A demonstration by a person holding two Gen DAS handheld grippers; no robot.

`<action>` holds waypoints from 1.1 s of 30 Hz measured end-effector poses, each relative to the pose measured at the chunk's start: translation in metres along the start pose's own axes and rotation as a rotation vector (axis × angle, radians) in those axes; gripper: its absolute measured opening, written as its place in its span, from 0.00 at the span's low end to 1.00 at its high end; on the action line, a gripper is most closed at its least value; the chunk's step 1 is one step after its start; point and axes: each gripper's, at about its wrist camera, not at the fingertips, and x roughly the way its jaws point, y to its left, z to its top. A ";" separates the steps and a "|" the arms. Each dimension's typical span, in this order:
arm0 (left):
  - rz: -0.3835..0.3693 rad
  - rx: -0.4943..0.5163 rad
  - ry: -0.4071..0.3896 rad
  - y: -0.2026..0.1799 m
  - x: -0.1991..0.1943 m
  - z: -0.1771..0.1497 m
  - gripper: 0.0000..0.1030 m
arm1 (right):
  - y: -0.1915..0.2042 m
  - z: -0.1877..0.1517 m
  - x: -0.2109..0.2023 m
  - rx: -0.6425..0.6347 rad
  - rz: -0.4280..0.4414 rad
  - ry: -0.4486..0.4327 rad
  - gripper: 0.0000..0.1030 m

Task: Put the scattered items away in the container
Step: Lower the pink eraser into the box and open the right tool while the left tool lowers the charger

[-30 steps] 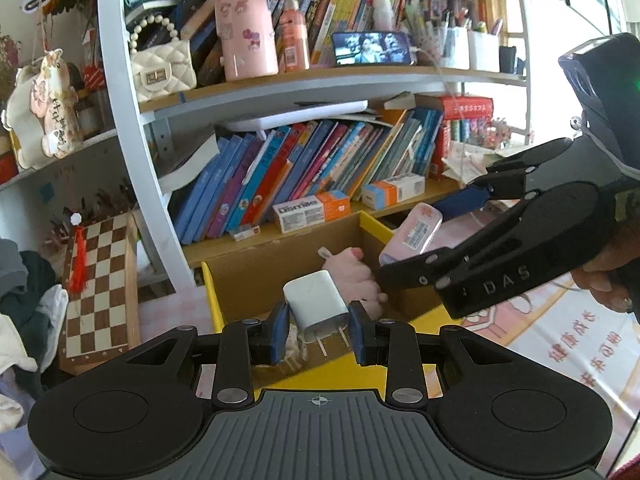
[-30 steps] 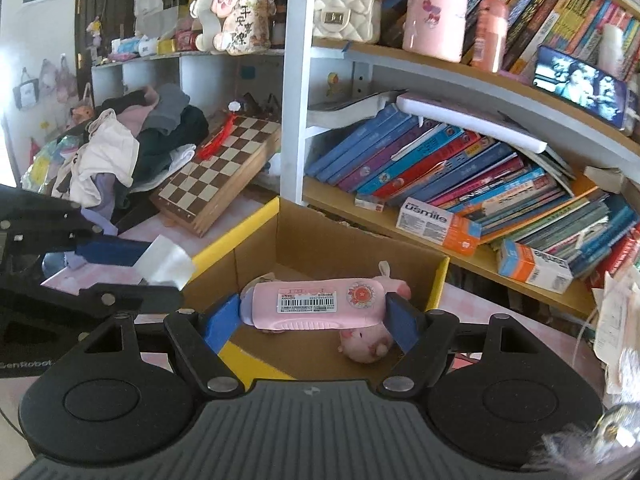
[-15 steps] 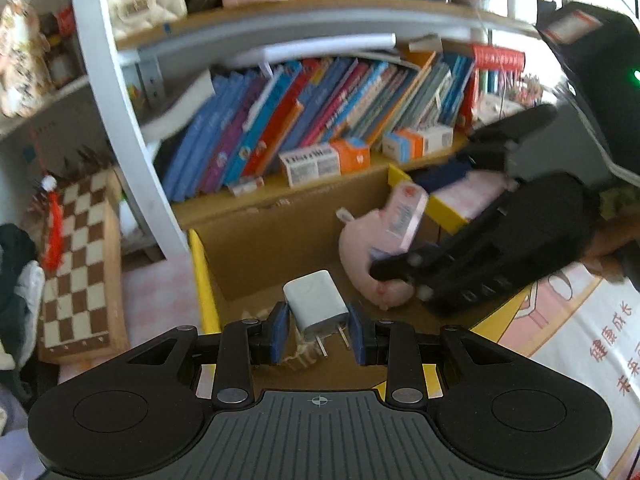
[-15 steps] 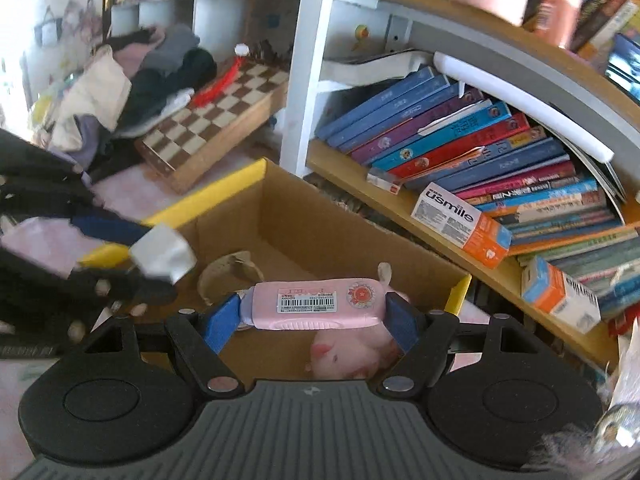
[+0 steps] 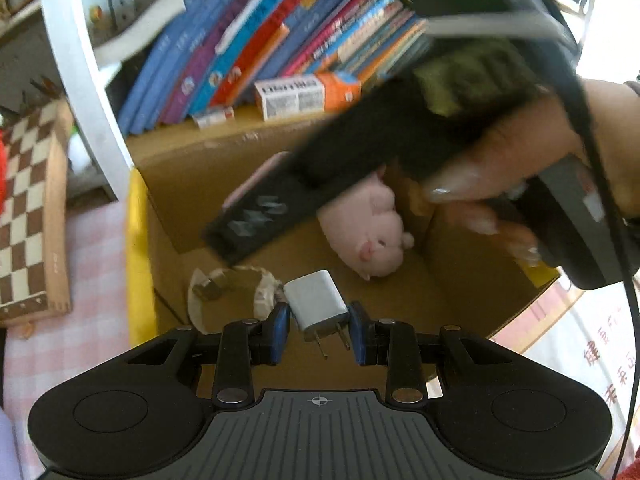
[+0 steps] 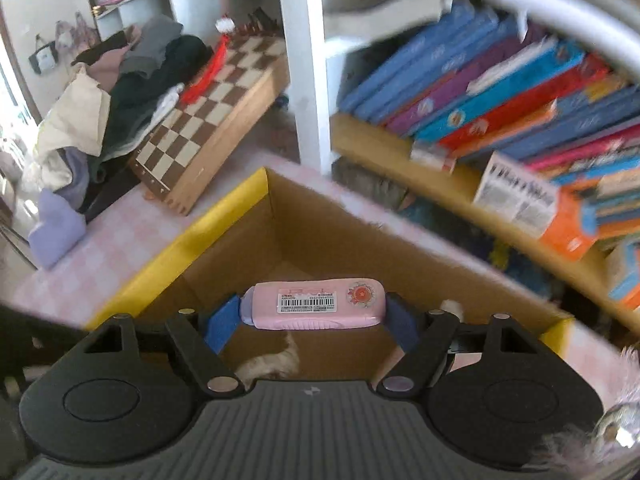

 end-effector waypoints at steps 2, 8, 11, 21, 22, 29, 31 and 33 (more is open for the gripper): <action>-0.008 -0.008 0.023 0.001 0.007 0.000 0.29 | -0.003 0.002 0.014 0.029 0.003 0.029 0.74; -0.025 -0.019 0.072 0.003 0.022 0.003 0.29 | -0.014 0.002 0.042 0.100 0.002 0.084 0.74; -0.033 -0.023 0.092 0.002 0.028 0.004 0.29 | -0.018 0.001 0.049 0.111 0.000 0.095 0.74; -0.042 -0.026 0.129 0.000 0.044 0.006 0.29 | -0.018 -0.001 0.062 0.097 -0.018 0.111 0.74; -0.042 -0.027 0.131 0.000 0.045 0.006 0.29 | -0.018 -0.001 0.063 0.094 -0.020 0.111 0.74; -0.034 -0.027 0.120 -0.001 0.044 0.007 0.30 | -0.018 -0.001 0.065 0.096 -0.022 0.109 0.74; -0.034 -0.026 0.112 -0.001 0.042 0.007 0.31 | -0.018 0.000 0.064 0.101 -0.020 0.108 0.74; -0.035 -0.025 0.102 -0.001 0.040 0.008 0.32 | -0.018 0.000 0.063 0.107 -0.015 0.105 0.75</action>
